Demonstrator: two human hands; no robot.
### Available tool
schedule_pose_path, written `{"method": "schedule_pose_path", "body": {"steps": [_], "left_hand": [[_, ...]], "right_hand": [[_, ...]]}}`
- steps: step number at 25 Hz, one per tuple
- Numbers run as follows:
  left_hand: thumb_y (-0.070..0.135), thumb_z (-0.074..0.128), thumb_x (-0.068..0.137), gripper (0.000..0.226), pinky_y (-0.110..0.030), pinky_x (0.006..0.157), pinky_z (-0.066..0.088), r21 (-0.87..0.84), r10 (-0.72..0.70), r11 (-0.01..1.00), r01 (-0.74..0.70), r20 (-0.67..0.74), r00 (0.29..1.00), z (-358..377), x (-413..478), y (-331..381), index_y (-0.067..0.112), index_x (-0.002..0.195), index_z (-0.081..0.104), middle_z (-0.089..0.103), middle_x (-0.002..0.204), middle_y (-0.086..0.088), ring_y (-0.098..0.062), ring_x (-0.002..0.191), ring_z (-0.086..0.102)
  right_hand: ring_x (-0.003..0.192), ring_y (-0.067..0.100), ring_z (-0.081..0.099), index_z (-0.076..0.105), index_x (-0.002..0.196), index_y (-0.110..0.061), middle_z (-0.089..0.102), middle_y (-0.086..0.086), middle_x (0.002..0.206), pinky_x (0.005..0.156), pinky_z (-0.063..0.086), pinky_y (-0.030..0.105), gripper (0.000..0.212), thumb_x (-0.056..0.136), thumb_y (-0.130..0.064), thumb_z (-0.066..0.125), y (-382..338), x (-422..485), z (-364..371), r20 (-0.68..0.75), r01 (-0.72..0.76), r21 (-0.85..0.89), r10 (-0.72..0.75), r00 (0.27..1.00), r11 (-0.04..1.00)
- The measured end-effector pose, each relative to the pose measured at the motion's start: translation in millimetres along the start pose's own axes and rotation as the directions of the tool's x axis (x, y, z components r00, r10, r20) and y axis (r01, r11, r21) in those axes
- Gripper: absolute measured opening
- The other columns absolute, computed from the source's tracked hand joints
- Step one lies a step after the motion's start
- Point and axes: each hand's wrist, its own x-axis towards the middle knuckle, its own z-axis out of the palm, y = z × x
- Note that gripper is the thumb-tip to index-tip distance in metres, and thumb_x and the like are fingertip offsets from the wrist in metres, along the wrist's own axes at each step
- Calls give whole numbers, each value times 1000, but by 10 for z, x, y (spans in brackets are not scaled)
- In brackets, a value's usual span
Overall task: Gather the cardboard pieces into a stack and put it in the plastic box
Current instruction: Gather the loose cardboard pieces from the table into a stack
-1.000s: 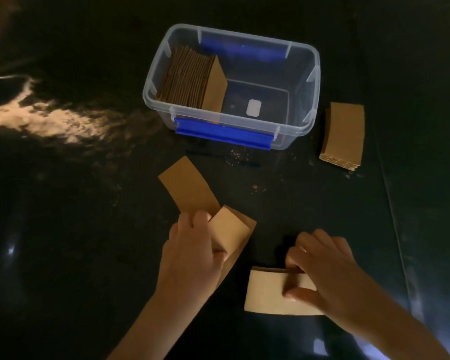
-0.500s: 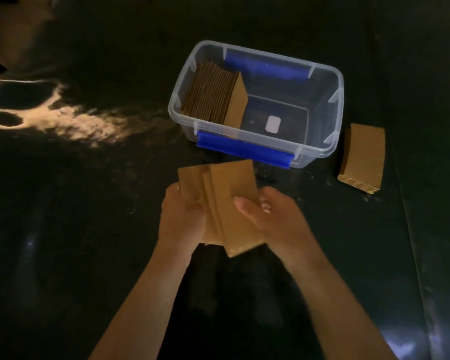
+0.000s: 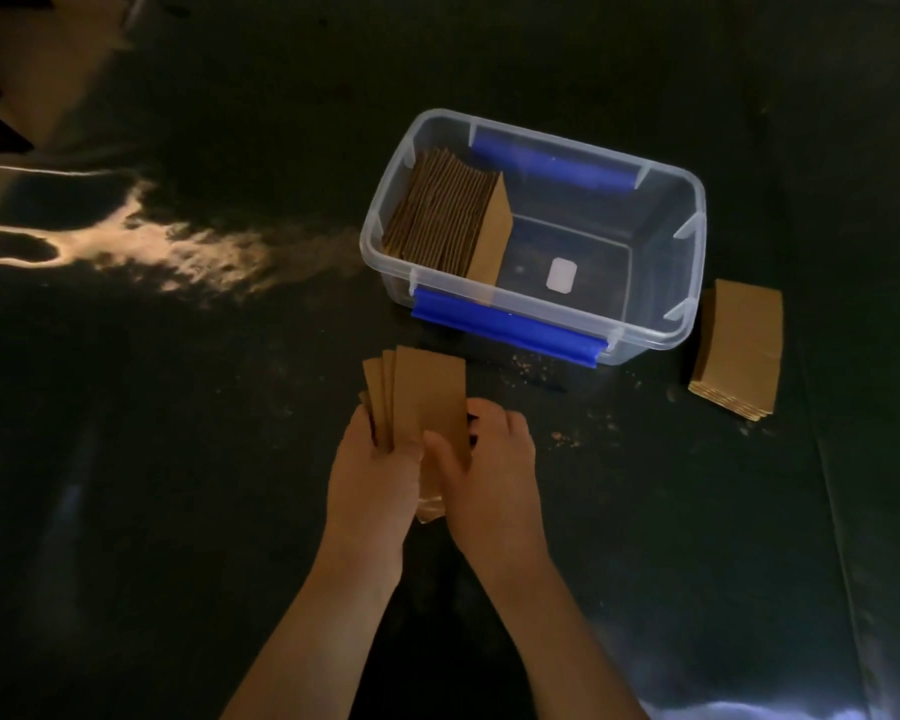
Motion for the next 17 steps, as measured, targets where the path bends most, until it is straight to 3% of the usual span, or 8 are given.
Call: {"method": "schedule_pose_path", "body": {"steps": [3,5,7,9,12,14,16,17], "left_hand": [[23,47,87,35,-25,54,33,-22,-17,1000,18,79,997,50,-215,-18,38,118,43,53,94,13,-6,76,51],[25,44,89,34,-26,62,41,-22,25,999,-24,89,996,175,-438,-33,39,119,41,56,95,12,-9,79,57],[21,43,89,36,-17,70,42,33,105,994,-108,89,990,359,-682,-37,33,123,39,55,97,10,-7,79,56],[18,44,89,42,-11,76,40,59,205,975,-216,154,967,583,-890,-22,28,128,36,55,108,5,-6,87,55],[22,42,89,47,-28,95,41,114,339,906,-408,384,859,1075,-1046,130,37,131,29,46,129,10,-5,109,49],[21,41,90,49,-20,83,43,123,366,871,-475,481,797,1457,-985,298,36,133,25,41,134,9,-3,108,46],[16,43,89,47,-14,64,37,109,362,872,-476,510,780,1846,-856,488,29,132,30,38,133,2,-3,92,45],[13,45,87,45,-14,63,35,111,383,863,-494,496,780,1994,-783,570,25,129,34,37,132,-1,-3,86,43]], "right_hand": [[108,7,38,37,130,-24,39,-5,124,93,39,25,48,86,-37,54,66,-137,-123,28,-11,78,9,1000,997],[103,2,34,34,131,-28,31,-10,122,91,35,22,47,88,-36,51,126,-285,-249,12,-13,119,12,1000,993],[97,-5,36,32,131,-29,26,-10,123,87,31,14,46,89,-32,50,226,-461,-429,-33,-33,175,39,999,984],[94,-12,38,37,128,-27,30,-9,119,78,32,10,44,87,-25,54,368,-585,-692,-177,-29,235,72,982,972],[91,-3,46,42,128,-29,43,-9,115,72,33,11,45,85,-21,56,680,-536,-1252,-395,-55,237,148,907,970],[94,6,53,43,129,-27,52,-9,115,68,37,12,42,88,-21,53,833,-333,-1602,-439,-71,244,176,881,967],[96,12,59,48,126,-21,61,-2,114,69,41,13,38,89,-18,52,959,-28,-1887,-463,-42,255,160,872,966],[97,13,59,50,125,-18,63,1,114,70,42,14,36,89,-17,53,995,141,-1974,-465,-33,253,152,872,967]]}}
